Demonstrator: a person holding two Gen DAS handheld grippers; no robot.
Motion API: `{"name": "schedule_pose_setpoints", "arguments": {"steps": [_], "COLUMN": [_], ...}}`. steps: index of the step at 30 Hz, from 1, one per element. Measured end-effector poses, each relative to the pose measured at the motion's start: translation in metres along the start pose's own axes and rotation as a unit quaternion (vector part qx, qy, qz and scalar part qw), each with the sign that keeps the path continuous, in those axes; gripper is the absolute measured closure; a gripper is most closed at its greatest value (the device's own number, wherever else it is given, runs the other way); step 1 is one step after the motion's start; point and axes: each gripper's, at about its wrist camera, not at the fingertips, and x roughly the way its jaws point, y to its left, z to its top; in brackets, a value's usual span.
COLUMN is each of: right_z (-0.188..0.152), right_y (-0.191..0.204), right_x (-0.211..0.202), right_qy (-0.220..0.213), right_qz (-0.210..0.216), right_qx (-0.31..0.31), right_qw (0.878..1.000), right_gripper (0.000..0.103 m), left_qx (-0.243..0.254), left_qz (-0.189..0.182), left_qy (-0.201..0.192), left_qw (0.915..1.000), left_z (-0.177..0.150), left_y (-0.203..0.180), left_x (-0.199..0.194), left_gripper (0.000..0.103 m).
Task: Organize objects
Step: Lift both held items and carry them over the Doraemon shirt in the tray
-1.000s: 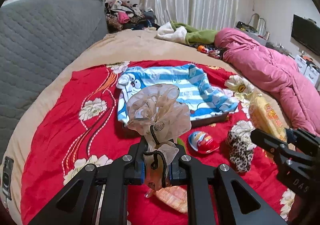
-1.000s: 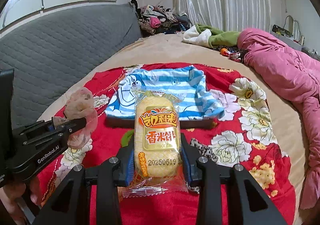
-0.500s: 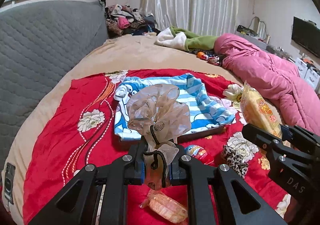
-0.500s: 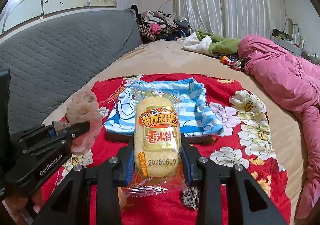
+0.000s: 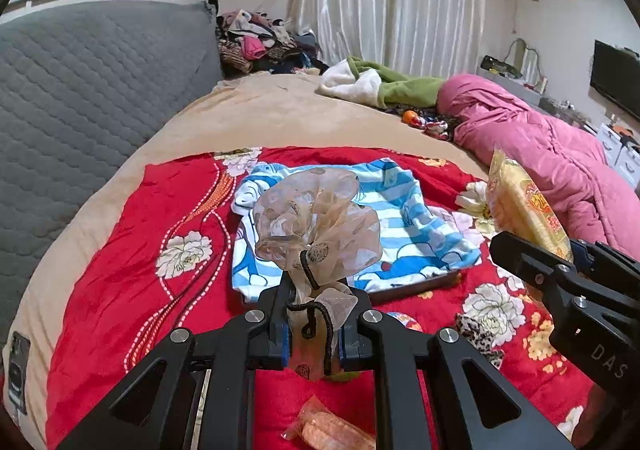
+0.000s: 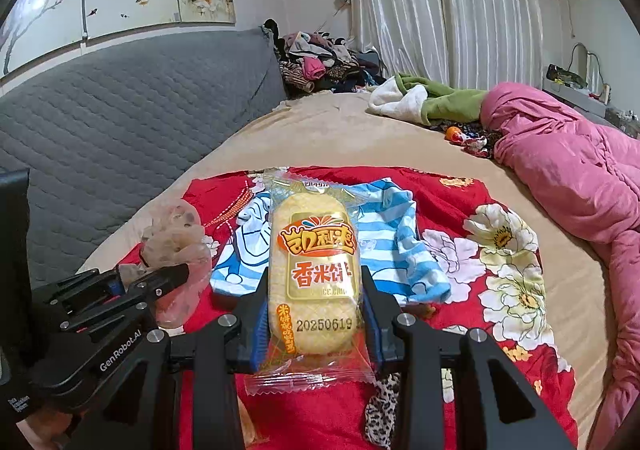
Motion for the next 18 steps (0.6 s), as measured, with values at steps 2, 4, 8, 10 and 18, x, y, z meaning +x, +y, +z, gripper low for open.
{"name": "schedule_pose_setpoints", "arguments": {"steps": [2,4,8,10,18], "right_z": [0.003,0.007,0.014,0.017,0.026], "right_y": [0.002,0.004,0.007,0.009,0.011], "right_x": [0.002,0.004,0.007,0.009,0.017], "right_qy": [-0.001,-0.004,-0.009,-0.011,-0.015], "right_qz": [0.002,0.003,0.007,0.008,0.008], "right_qx": [-0.003,-0.005,-0.008,-0.008,-0.011], "right_qw": [1.0,1.0,1.0,1.0,1.0], "right_gripper": [0.065,0.065,0.065,0.065,0.065], "left_qx": [0.0,-0.001,-0.004,-0.004,-0.006], "left_qz": [0.002,0.004,0.006,0.005,0.005], "left_qy": [-0.002,-0.002,-0.005,-0.008,-0.01], "left_qw": [1.0,1.0,1.0,1.0,0.9999], "left_z": [0.003,0.006,0.014,0.018,0.03], "left_y": [0.0,0.001,0.001,0.001,0.0], "left_x": [0.002,0.004,0.008,0.008,0.019], "left_gripper": [0.087,0.087,0.087,0.087,0.087]}}
